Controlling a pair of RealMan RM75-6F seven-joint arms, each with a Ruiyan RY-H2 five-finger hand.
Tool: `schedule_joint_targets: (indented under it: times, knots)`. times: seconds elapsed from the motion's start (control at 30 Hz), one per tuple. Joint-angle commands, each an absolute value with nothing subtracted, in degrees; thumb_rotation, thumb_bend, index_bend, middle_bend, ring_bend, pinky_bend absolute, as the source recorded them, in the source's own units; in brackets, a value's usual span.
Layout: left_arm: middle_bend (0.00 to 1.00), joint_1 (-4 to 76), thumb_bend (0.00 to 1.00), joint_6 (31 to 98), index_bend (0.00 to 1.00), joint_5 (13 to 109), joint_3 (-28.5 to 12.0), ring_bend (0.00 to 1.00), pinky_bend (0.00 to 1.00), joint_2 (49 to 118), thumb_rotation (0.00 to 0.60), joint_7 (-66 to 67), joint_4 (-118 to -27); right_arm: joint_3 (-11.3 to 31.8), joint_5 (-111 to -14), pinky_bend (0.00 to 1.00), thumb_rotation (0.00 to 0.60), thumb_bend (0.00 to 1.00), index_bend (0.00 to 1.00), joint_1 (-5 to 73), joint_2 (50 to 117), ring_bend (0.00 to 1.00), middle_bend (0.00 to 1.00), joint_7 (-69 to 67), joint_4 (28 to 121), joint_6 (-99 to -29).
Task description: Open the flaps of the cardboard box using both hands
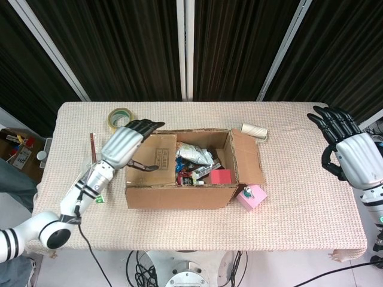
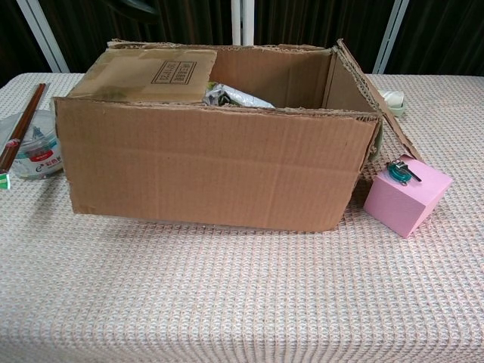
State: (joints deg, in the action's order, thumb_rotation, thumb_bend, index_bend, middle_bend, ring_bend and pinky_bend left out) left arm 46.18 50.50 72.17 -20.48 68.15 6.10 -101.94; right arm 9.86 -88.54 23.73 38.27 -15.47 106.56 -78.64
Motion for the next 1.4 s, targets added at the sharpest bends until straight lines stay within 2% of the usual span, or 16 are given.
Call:
schedule_joint_targets:
  times: [0.03, 0.13, 0.17, 0.23, 0.33, 0.4, 0.47, 0.6, 0.87, 1.23, 1.4]
  knots:
    - [0.17, 51.4, 0.00, 45.9, 0.11, 72.4, -21.3, 0.14, 0.21, 72.2, 0.443, 5.2, -98.2, 9.9, -89.1, 0.00, 0.600, 0.86, 0.00, 22.7, 38.2, 0.00, 0.00, -17.4, 106.1, -79.8]
    - [0.18, 55.2, 0.00, 43.4, 0.14, 74.1, -21.2, 0.14, 0.21, 75.8, 0.442, 3.5, -93.7, 9.7, -89.8, 0.00, 0.600, 0.83, 0.00, 22.0, 38.3, 0.00, 0.00, -19.1, 105.5, -80.6]
    - [0.20, 56.4, 0.00, 42.8, 0.16, 75.0, -21.0, 0.14, 0.21, 77.1, 0.417, 2.4, -92.0, 9.7, -90.2, 0.00, 0.600, 0.83, 0.00, 21.6, 38.3, 0.00, 0.00, -19.7, 105.2, -81.0]
    - [0.24, 57.7, 0.00, 42.0, 0.21, 76.3, -20.6, 0.13, 0.21, 78.7, 0.319, -0.2, -89.9, 9.8, -90.5, 0.00, 0.600, 0.82, 0.00, 21.2, 38.4, 0.00, 0.00, -20.8, 104.8, -81.8]
    - [0.26, 59.2, 0.00, 40.9, 0.29, 79.4, -19.1, 0.10, 0.20, 79.7, 0.234, -2.8, -86.5, 9.8, -91.0, 0.00, 0.600, 0.82, 0.00, 20.4, 38.2, 0.00, 0.00, -22.5, 103.9, -82.8]
    - [0.29, 59.8, 0.00, 40.5, 0.33, 81.4, -17.9, 0.09, 0.19, 79.4, 0.184, -4.3, -85.4, 9.9, -91.1, 0.00, 0.600, 0.82, 0.00, 20.0, 38.2, 0.00, 0.00, -23.4, 103.3, -83.4]
    - [0.31, 60.1, 0.00, 40.1, 0.37, 82.9, -16.6, 0.09, 0.19, 78.7, 0.166, -5.3, -84.9, 10.0, -91.0, 0.00, 0.600, 0.81, 0.00, 19.7, 38.4, 0.00, 0.00, -24.3, 102.5, -83.7]
    - [0.32, 60.3, 0.00, 39.0, 0.41, 83.7, -14.6, 0.09, 0.18, 77.4, 0.142, -6.6, -85.4, 10.1, -90.8, 0.00, 0.600, 0.82, 0.00, 19.5, 39.0, 0.00, 0.00, -25.8, 101.3, -83.7]
    - [0.32, 60.5, 0.00, 40.5, 0.42, 85.8, -11.9, 0.09, 0.18, 77.8, 0.110, -6.3, -84.8, 10.2, -91.1, 0.00, 0.600, 0.82, 0.00, 19.6, 40.5, 0.00, 0.00, -25.9, 100.5, -83.0]
    - [0.37, 60.1, 0.00, 41.1, 0.46, 87.0, -8.1, 0.09, 0.17, 77.2, 0.102, -4.0, -82.1, 10.6, -91.0, 0.00, 0.600, 0.81, 0.00, 19.9, 41.4, 0.00, 0.00, -26.4, 99.7, -82.2]
    - [0.41, 59.5, 0.00, 41.7, 0.51, 86.5, -7.7, 0.09, 0.17, 74.9, 0.090, -2.6, -83.1, 10.7, -90.8, 0.00, 0.600, 0.81, 0.00, 20.0, 41.8, 0.00, 0.00, -26.6, 99.3, -81.9]
